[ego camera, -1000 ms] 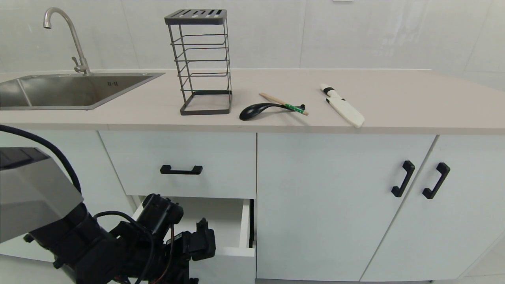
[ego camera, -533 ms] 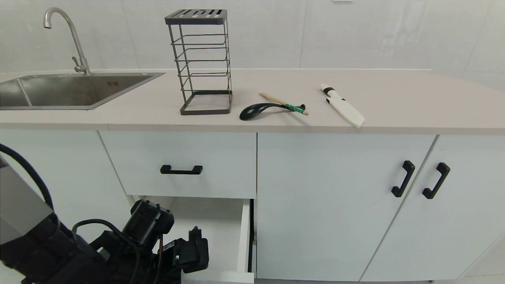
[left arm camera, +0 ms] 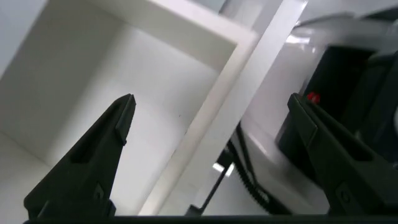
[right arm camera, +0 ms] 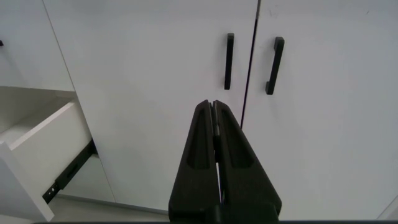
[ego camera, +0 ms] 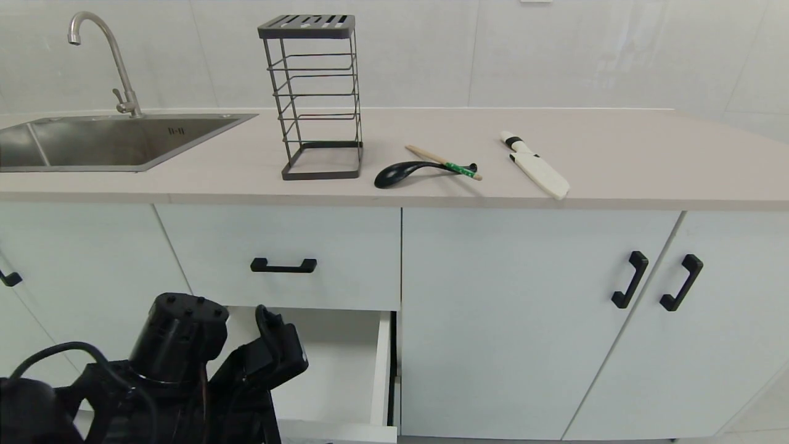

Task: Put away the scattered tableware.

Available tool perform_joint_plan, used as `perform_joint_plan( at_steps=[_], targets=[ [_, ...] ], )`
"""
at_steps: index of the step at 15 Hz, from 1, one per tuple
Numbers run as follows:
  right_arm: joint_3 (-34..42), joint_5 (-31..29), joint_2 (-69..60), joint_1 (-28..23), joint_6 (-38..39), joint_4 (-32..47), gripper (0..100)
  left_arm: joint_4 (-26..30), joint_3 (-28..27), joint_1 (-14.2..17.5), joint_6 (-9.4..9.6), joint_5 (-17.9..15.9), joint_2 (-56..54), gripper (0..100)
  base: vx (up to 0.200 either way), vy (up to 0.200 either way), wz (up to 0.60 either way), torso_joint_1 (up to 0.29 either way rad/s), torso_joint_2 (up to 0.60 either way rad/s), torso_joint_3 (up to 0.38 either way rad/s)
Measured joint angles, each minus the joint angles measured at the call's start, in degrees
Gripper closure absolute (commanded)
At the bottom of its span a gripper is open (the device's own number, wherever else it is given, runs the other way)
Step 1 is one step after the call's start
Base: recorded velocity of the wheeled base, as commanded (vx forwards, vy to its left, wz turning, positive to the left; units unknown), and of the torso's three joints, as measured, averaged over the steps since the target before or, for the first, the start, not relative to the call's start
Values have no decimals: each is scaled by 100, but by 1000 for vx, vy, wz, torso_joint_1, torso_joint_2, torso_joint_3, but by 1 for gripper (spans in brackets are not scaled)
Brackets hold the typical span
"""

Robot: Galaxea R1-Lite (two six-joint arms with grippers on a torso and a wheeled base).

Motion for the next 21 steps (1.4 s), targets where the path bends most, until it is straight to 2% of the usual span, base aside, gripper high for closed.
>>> perform_joint_plan(
  at_steps=[3,5,6,8,10,13,15,17,18,19,20,21],
  targets=[
    [0,-34,0,0,13,-1,100,-260,141,-372,-1111,54,-791,0,0,0,0,0,0,0],
    [0,-37,0,0,11,5,100,-290,373,-322,-1590,185,-1368,0,0,0,0,0,0,0],
    [0,-37,0,0,11,5,100,-289,497,-105,-1680,289,-1698,0,0,0,0,0,0,0],
    [0,-34,0,0,10,5,100,-279,747,463,-1677,456,-2288,0,0,0,0,0,0,0],
    [0,-37,0,0,10,16,100,-295,1048,1123,-1510,533,-3016,0,0,0,0,0,0,0],
    [0,-37,0,-2,10,18,100,105,1473,1919,-1459,577,-4899,0,0,0,0,0,0,0],
    [0,-37,0,0,7,16,100,672,1704,2324,-1491,603,-6415,0,0,0,0,0,0,0],
    [0,13,0,0,7,18,100,1629,1879,2723,-1502,658,-7663,0,0,0,0,0,0,0],
    [0,24,0,0,10,18,100,2065,1952,2900,-1497,847,-8132,0,0,0,0,0,0,0],
    [0,11,0,0,44,16,100,2176,1993,3024,-1495,1373,-8491,0,0,0,0,0,0,0],
    [0,-12,0,0,78,16,100,2224,2030,3096,-1527,2041,-8710,0,0,0,0,0,0,0],
    [0,-26,0,0,93,16,100,2259,2049,3145,-1623,2432,-8860,0,0,0,0,0,0,0]
  ],
)
